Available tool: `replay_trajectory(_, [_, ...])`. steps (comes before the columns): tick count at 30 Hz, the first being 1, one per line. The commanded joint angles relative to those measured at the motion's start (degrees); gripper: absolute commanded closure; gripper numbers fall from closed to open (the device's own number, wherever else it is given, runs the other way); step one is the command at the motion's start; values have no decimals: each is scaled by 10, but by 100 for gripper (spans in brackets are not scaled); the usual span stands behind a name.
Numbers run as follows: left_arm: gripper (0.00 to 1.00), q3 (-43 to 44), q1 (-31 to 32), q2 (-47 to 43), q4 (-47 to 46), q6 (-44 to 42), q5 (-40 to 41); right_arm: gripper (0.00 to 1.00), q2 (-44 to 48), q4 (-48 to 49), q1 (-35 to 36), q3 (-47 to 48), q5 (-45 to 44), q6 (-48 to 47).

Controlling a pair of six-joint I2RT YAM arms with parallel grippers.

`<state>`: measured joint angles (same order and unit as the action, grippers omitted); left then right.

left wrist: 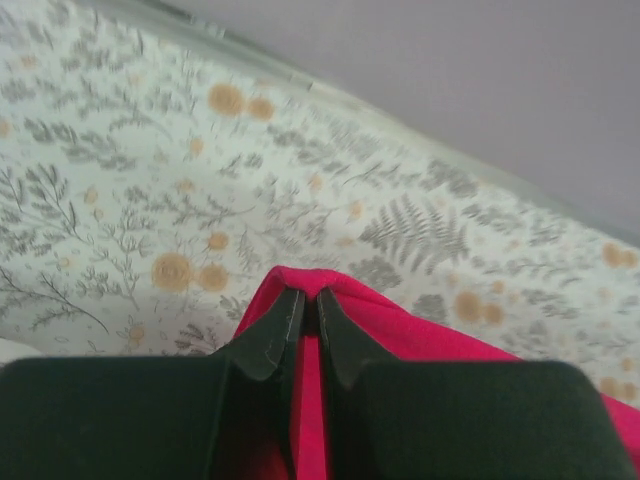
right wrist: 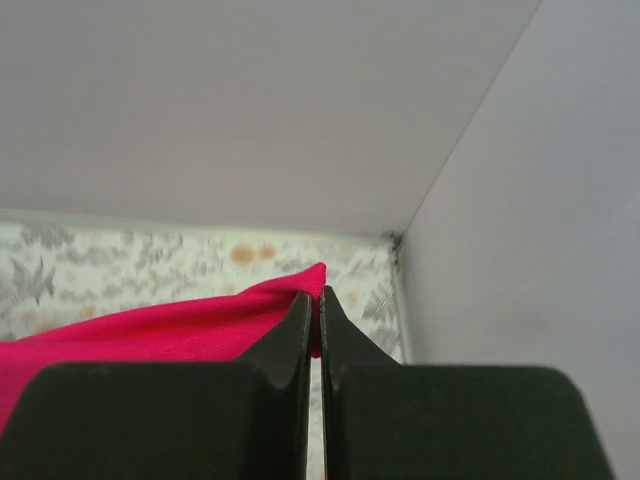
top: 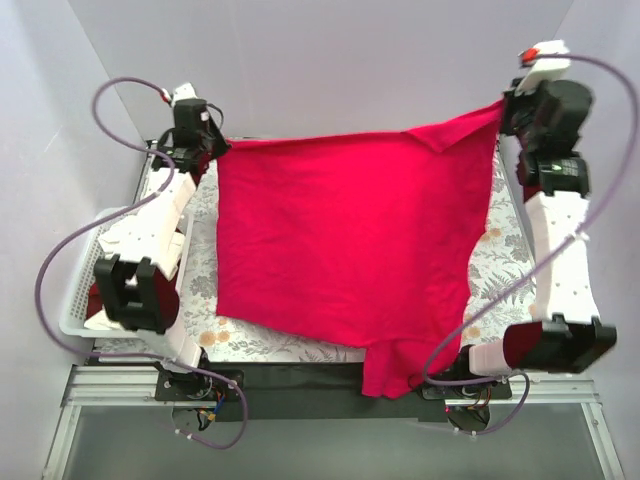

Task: Fold and stack the t-shirts
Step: Flatten the tshirt out, then fold the tshirt

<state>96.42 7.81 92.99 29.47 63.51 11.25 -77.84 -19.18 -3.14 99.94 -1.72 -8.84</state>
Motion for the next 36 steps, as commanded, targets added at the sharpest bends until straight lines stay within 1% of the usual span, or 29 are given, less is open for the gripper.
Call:
replay_trajectory(1, [100,-31,-8,53,-61,7,15,99,-30,106,-1,-88,42,-5])
replay_trajectory(2, [100,-31,-8,99,-67,7,13,99,-62,114,-1,-111,47,-5])
replay_trajectory(4, [100,-19,-8,151,-78,7,12,99,-113,137,-1,-127,61,2])
replay_trajectory(5, [100,-11,-8,197,-79,7,11,99,-129,146,-1,-144,65,5])
replay_trajectory(8, [100,22,-10,253,-88,-5,11,99,-183,186,-2,-161,65,21])
replay_trajectory(11, [100,56,-13,320,-98,-14,8,99,-238,187,-2,-150,68,29])
replay_trajectory(15, [100,97,-18,368,-97,-15,-6,99,-296,187,-3,-130,71,37])
replay_trajectory(17, [100,115,-20,382,-97,-15,-17,99,-313,187,-4,-128,75,46])
replay_trajectory(21, [100,138,-24,395,-86,-12,-32,99,-309,187,-4,-134,82,58])
replay_trajectory(28, [100,148,-32,366,-63,-8,-40,99,-253,149,-11,-152,102,74])
replay_trajectory(32, [100,144,-39,345,-42,-8,-40,99,-216,124,-12,-181,95,84])
replay_trajectory(36, [100,137,-42,323,-16,-1,-45,99,-184,86,-11,-198,87,123])
